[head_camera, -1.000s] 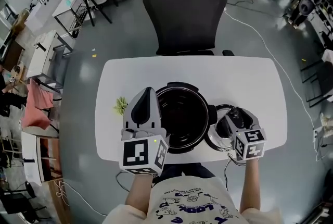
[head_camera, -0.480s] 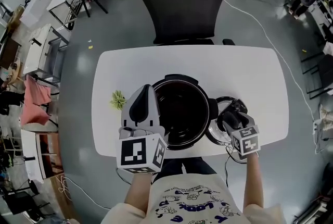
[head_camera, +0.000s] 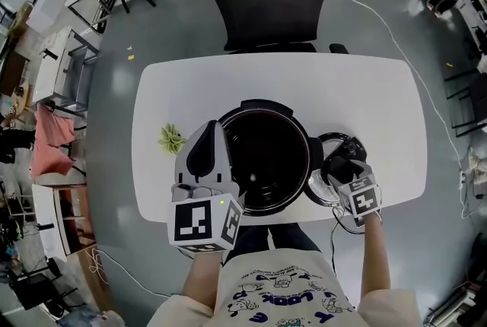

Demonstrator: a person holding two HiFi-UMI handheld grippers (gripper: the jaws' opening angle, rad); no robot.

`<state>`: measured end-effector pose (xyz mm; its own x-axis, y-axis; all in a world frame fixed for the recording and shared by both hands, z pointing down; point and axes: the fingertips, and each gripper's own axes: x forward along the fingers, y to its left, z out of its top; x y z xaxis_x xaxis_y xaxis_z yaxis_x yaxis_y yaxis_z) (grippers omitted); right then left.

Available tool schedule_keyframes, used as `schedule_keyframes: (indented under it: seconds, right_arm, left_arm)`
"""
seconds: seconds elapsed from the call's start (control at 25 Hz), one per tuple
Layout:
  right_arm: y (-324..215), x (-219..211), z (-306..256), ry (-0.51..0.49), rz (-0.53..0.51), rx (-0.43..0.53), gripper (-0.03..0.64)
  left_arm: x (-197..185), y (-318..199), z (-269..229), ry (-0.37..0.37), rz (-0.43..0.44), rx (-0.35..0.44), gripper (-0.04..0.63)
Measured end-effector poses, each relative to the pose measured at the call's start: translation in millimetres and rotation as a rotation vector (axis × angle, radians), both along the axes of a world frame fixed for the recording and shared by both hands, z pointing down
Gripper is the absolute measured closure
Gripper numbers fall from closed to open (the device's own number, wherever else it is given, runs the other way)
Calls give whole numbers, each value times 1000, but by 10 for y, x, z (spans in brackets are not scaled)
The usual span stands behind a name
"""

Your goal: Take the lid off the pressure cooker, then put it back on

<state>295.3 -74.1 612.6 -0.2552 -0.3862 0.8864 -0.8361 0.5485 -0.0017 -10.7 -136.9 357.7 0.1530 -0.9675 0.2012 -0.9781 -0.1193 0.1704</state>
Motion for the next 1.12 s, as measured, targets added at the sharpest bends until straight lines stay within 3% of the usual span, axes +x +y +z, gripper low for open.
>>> schedule_keyframes:
  seconds: [0.72,1.12]
  right_arm:
    - [-29,-17,269,9,-152,-123,318]
    - [-31,-19,249,-2,-152,-100,322]
  left_arm:
    - [39,-70,247,-3,-16,-49,581]
    - [71,-36,302,-7,-22,-68,581]
